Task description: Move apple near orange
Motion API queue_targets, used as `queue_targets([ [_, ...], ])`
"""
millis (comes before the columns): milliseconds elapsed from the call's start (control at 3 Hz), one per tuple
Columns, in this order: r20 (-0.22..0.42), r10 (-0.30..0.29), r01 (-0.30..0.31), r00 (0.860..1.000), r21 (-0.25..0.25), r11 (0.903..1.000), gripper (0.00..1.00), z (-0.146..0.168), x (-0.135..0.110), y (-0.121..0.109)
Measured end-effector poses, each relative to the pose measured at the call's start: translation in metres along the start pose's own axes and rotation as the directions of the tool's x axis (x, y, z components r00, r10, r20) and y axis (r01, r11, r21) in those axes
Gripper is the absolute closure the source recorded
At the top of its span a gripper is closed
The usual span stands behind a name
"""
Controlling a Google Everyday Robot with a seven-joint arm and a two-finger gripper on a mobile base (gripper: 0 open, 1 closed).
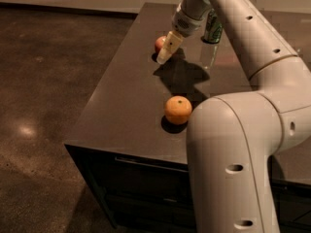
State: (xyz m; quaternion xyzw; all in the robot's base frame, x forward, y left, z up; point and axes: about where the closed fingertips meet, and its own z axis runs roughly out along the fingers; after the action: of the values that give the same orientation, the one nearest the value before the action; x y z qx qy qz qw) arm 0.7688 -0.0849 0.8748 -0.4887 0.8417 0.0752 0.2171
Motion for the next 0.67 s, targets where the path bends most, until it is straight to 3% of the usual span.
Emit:
queue_targets([
  [667,-0.002,0.010,-0.010,1.000,-0.017,0.9998,0.41,0.0158,-0.0168,0.0032],
])
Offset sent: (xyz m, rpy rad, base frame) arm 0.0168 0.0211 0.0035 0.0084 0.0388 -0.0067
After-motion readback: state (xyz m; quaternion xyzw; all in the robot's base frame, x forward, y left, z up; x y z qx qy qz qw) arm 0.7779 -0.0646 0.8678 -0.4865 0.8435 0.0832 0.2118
